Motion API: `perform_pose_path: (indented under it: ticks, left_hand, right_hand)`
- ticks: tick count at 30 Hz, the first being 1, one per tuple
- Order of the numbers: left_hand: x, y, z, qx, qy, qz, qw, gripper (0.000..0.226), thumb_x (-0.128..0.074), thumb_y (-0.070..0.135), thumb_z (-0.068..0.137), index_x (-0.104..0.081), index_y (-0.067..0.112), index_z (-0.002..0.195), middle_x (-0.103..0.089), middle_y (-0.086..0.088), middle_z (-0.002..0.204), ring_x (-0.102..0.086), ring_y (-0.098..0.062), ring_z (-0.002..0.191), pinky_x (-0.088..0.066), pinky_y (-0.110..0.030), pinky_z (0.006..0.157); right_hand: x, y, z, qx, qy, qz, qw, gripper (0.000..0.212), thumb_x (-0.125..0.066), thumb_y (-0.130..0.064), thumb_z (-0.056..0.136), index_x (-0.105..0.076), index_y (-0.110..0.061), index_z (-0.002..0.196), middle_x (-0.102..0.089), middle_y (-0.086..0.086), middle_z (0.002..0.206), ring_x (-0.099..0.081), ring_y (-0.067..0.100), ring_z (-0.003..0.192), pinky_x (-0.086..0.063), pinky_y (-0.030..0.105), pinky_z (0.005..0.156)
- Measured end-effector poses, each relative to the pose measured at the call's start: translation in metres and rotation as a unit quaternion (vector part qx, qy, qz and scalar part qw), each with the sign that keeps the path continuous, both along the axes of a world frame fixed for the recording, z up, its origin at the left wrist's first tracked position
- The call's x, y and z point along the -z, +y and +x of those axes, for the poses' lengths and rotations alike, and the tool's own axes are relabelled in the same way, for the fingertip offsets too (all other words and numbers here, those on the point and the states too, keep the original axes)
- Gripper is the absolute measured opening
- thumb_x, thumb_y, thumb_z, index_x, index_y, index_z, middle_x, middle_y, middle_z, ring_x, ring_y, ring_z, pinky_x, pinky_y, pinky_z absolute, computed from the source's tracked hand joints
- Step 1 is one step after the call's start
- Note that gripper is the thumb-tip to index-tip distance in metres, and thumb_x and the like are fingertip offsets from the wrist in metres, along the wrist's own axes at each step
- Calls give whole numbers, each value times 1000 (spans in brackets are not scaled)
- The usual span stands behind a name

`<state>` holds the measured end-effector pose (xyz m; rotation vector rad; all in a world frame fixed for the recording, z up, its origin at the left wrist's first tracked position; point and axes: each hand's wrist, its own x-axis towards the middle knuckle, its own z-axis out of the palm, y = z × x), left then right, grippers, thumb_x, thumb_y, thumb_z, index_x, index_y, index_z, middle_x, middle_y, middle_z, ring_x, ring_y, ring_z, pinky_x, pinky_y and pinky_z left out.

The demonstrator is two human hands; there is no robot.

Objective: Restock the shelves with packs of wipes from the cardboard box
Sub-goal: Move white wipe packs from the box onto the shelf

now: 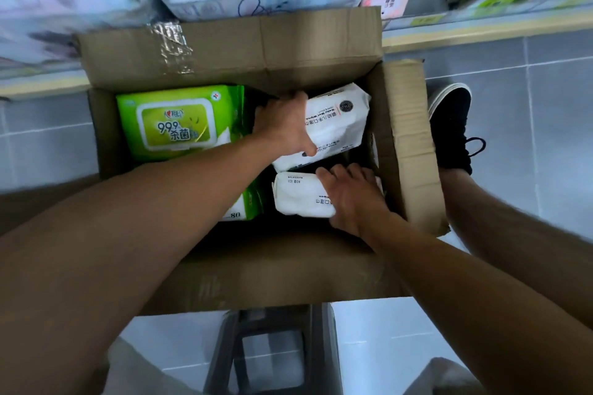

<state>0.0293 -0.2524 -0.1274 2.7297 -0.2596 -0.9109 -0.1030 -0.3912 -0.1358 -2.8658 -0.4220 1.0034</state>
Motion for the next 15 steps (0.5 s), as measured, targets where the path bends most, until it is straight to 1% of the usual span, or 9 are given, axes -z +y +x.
perform_pose_path:
  ticks: [3, 5, 7, 10, 13, 15]
  left_hand:
    - [-34, 9, -3, 12, -54, 4, 998, 95, -85, 44, 40, -45, 21, 123, -56, -7, 123, -53, -33, 112, -41, -44, 86]
    - [-59, 18, -6, 11, -86, 4, 996, 104, -86, 45, 41, -41, 24, 131, -53, -7, 129, -50, -33, 116, -41, -45, 91]
    - [-87, 28, -11, 8, -116, 2, 993, 108, -87, 45, 42, -38, 27, 136, -53, -8, 130, -50, -32, 117, -43, -44, 94]
    - [-129, 45, -21, 3, -162, 3, 987, 109, -86, 46, 42, -37, 28, 137, -57, -9, 124, -54, -32, 112, -45, -44, 93]
    - [-167, 65, -34, -23, -197, 5, 980, 107, -85, 45, 41, -37, 33, 135, -58, -8, 121, -55, -33, 110, -47, -45, 90]
    - [-191, 78, -41, -38, -215, -1, 976, 105, -86, 43, 42, -38, 31, 135, -56, -8, 121, -54, -33, 110, -47, -44, 88]
  right_hand:
    - [-27, 5, -1, 9, -25, -10, 1000, 96, -72, -36, 68, -18, -24, 146, -38, 4, 135, -36, 31, 120, -27, 44, 102]
    - [-48, 7, -4, 18, -60, -8, 998, 93, -71, -34, 69, -20, -25, 146, -40, 4, 134, -37, 31, 119, -28, 44, 101]
    - [-70, 8, -9, 21, -92, -8, 995, 93, -71, -36, 69, -19, -26, 146, -41, 4, 133, -38, 31, 119, -29, 44, 100]
    - [-102, 8, -18, 27, -121, -9, 992, 98, -72, -42, 67, -17, -28, 147, -41, 5, 134, -38, 32, 120, -30, 45, 102]
    - [-132, 8, -27, 33, -149, -5, 988, 99, -72, -42, 67, -15, -30, 147, -41, 4, 132, -38, 31, 119, -31, 43, 101]
    - [-152, 10, -32, 30, -171, -7, 985, 99, -72, -41, 67, -14, -31, 147, -42, 3, 131, -38, 30, 119, -30, 43, 101]
